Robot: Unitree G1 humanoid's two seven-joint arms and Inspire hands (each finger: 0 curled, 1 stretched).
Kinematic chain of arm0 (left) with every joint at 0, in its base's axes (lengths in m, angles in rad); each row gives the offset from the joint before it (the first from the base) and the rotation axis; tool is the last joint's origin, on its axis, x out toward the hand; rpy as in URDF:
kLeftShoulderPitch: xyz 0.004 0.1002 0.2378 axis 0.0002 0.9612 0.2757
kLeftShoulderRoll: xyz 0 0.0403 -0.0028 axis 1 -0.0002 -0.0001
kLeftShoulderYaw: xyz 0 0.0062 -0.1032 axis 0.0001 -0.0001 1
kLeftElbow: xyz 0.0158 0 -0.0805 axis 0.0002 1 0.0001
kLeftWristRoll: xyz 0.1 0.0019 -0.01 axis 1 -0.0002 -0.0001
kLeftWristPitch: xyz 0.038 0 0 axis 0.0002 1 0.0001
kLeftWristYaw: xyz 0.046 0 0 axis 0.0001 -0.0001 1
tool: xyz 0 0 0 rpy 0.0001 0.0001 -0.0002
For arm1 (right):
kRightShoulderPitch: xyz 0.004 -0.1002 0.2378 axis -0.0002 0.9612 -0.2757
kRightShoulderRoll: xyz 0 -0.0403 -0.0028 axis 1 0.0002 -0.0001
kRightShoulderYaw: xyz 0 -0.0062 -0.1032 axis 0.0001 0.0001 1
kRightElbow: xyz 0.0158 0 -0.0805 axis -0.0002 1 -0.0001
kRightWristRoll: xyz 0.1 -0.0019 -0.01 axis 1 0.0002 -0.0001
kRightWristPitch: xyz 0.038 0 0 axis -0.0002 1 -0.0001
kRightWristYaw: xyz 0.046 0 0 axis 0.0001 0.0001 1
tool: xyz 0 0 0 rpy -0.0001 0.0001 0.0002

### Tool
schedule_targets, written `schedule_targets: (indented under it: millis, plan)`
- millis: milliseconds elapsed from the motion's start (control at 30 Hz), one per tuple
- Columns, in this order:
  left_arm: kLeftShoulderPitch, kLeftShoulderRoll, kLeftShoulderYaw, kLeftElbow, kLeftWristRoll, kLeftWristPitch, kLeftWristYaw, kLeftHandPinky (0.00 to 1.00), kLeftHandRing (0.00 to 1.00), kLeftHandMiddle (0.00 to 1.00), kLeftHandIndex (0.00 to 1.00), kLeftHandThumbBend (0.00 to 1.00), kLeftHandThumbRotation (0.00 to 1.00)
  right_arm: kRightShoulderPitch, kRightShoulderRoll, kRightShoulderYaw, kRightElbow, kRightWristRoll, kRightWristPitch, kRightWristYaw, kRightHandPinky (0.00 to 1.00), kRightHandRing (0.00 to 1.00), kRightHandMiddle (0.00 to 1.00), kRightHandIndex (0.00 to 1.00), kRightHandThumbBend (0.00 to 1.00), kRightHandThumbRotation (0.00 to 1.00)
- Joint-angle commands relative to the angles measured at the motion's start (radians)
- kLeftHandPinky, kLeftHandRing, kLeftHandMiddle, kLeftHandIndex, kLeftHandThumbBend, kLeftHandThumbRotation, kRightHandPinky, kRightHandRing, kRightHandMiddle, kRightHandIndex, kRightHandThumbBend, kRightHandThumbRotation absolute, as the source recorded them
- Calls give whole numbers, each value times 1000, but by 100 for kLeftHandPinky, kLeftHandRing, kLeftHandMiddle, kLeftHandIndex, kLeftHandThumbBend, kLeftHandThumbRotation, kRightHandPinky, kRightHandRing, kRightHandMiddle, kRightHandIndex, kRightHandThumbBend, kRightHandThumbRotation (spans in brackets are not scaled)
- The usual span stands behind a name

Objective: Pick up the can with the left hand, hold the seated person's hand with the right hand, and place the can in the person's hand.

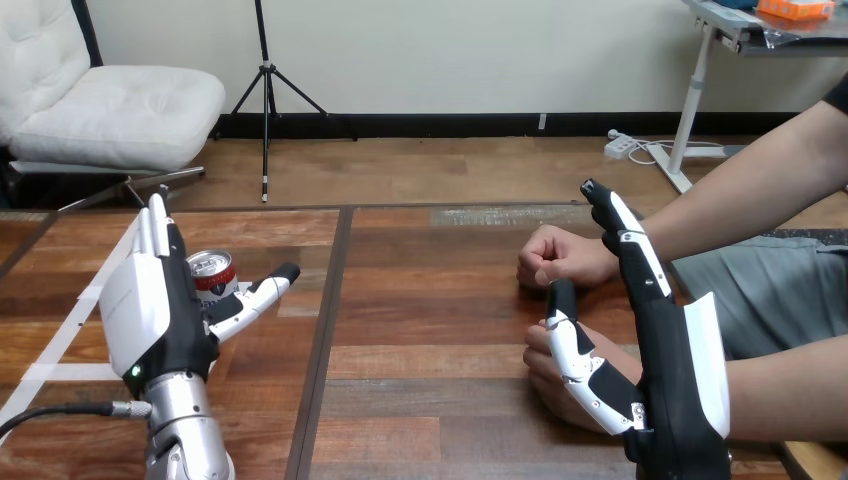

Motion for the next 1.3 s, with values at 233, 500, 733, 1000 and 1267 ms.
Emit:
schedule_targets:
  millis: [233,500,733,1000,1267]
  plan:
    - [-76,25,-9,11,-14,-19,41,81,94,97,98,98,51,-44,7,-12,-24,17,0,15,93,93,93,91,13,36]
    - [-85,27,-9,39,-30,-35,54,79,90,93,95,95,48,-46,5,-16,-24,12,-2,17,92,93,93,91,13,37]
    - [-100,24,0,65,-63,-41,43,77,87,90,93,93,46,-46,1,-19,-28,9,3,20,91,92,93,91,12,38]
    - [-122,20,7,98,-104,-49,27,75,84,88,91,93,45,-46,1,-19,-29,17,1,24,90,93,93,91,13,38]
    - [-148,24,2,135,-127,-62,22,73,82,86,89,91,44,-45,1,-21,-35,18,8,31,93,94,94,92,13,40]
